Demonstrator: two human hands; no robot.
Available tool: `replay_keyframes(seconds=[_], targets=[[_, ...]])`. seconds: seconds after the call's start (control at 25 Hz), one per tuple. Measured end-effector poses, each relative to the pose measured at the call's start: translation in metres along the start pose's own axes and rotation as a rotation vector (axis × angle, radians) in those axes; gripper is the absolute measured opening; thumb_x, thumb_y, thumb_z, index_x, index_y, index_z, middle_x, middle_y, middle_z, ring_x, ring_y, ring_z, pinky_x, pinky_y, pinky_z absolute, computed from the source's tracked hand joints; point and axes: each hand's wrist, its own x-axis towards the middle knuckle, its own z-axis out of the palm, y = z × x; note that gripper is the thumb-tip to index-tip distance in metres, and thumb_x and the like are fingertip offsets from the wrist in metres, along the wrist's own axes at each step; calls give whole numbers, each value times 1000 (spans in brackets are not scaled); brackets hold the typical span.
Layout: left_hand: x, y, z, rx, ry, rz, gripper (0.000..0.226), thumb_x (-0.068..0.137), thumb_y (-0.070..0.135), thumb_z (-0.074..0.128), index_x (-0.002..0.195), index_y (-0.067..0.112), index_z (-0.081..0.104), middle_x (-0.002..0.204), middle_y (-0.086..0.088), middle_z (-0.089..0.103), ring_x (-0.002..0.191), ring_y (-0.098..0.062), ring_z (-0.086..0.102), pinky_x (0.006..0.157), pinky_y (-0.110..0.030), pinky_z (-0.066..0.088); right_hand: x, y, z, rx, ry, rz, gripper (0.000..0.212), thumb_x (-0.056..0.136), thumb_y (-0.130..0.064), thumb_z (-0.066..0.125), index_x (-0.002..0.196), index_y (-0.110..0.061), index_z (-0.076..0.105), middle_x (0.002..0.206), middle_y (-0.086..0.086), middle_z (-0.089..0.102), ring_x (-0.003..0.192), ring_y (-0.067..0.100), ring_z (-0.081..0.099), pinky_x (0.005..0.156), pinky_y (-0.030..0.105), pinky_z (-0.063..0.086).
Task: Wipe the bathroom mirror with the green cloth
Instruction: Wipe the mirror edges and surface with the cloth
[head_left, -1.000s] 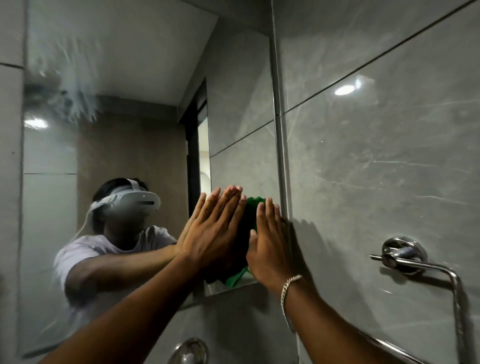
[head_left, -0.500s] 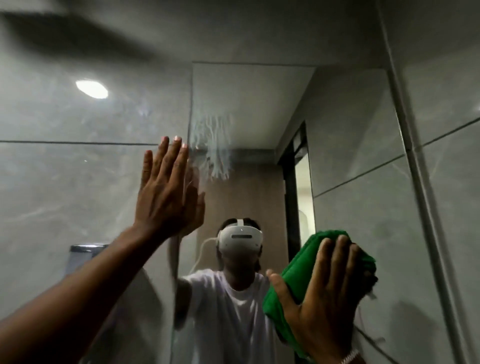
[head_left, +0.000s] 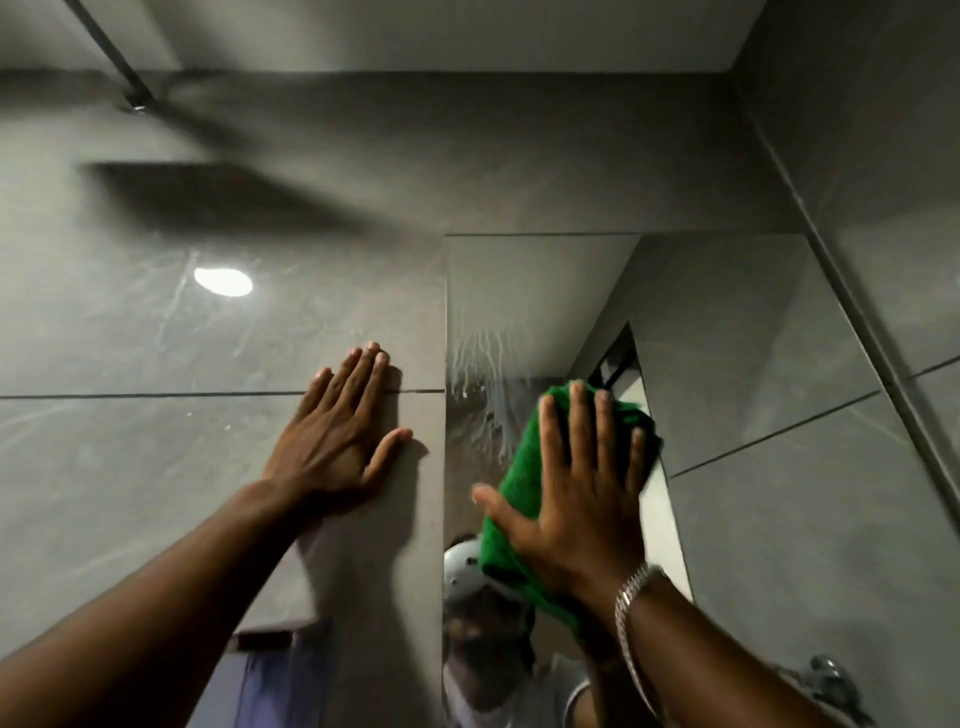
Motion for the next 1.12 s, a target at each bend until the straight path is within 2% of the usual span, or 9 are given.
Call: replay_keyframes(seconds=[0.08,0.16,0.28,0.36,0.56,0.68,0.8,1.0,1.12], targets=[[11,-13,-2,17,-5,59,90,80,71,0,150,15,-11,161,-5,-12,148,-18,-14,122,-37,-7,51,-14,-2,27,-25,30,109,74,-89,26,155,-23,-5,165,7,-12,151,27,-19,120,60,-8],[25,-26,-2,8,34,88,90,79,71,-1,150,17,-12,160,-4,-14,147,-17,-15,122,-37,-8,91,-33,-1,29,-25,13,108,75,-88,25,154,-23,-8,164,7,-18,149,25,-25,120,60,-10],[39,-32,-3,23,63,98,89,79,70,-4,150,17,-12,160,-3,-15,148,-16,-15,123,-39,-7,89,-46,7,5,-3,-212,104,74,-88,22,154,-26,0,166,3,-11,151,22,-20,121,59,-6],[48,-32,-2,25,64,111,90,78,71,-6,149,18,-13,160,-2,-17,147,-16,-16,123,-40,-6,75,-36,13,-5,40,-272,100,74,-89,20,154,-30,6,167,-1,-4,152,18,-11,122,56,-2],[60,-43,3,-25,83,141,89,77,70,-9,149,19,-15,159,-1,-19,146,-16,-19,122,-40,-8,135,-25,5,-27,56,9,103,72,-90,18,154,-31,0,166,-2,-9,152,19,-15,122,53,-7],[65,-44,5,-15,120,138,87,78,65,-9,149,17,-14,160,-2,-17,147,-17,-19,122,-39,-9,187,-31,0,-41,4,25,103,74,-89,22,154,-29,-2,166,1,-12,151,22,-18,121,54,-10],[87,-42,-2,-47,103,140,88,77,65,-8,150,17,-13,160,-3,-16,145,-16,-20,120,-35,-12,223,-43,0,-53,-24,-75,103,73,-90,21,154,-30,-2,166,0,-12,151,20,-19,122,55,-10],[104,-42,-4,5,126,120,85,80,64,-6,150,16,-11,161,-3,-14,147,-15,-16,122,-37,-7,218,-28,3,-63,-50,-426,99,71,-91,21,152,-38,3,166,-7,-6,152,13,-13,123,53,-2],[100,-38,-5,-3,94,119,87,79,66,-6,150,15,-12,161,-5,-14,148,-17,-16,123,-39,-7,230,-19,-9,-55,-65,-328,99,72,-88,25,153,-35,3,166,-5,-7,152,15,-12,124,54,-2]])
